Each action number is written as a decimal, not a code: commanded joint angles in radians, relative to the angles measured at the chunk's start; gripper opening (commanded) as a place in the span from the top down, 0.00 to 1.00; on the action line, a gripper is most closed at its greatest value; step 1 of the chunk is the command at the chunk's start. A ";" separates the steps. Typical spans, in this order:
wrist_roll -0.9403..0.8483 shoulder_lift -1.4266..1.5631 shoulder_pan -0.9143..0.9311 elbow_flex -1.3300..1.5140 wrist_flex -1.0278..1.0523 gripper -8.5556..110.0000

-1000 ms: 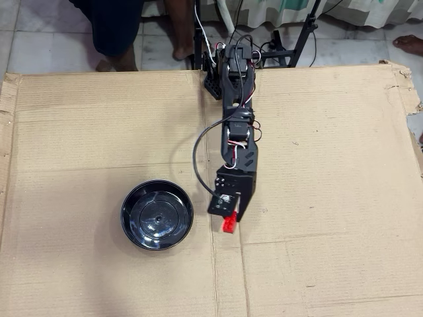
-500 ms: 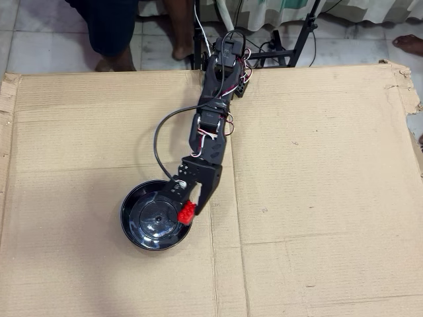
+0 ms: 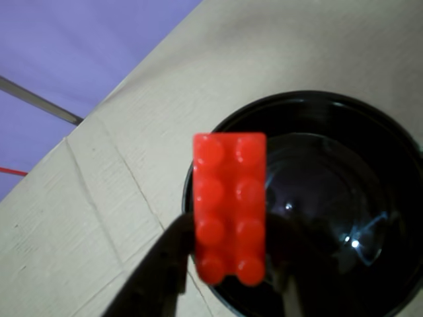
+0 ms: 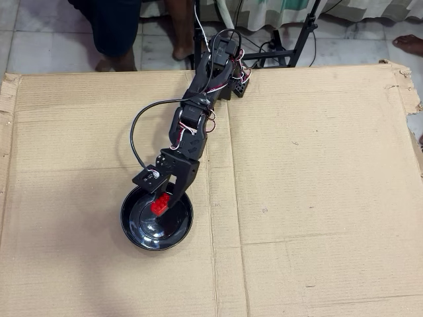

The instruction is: Grasp a lego block and put it in the bin.

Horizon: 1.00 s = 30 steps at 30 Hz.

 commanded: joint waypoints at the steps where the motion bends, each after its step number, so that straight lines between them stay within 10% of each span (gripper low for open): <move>1: 0.002 0.074 0.009 -0.020 -0.015 0.92; 15: -0.110 0.072 0.008 -0.015 -0.015 0.71; 30: -0.130 0.075 -0.051 -0.008 -0.003 0.71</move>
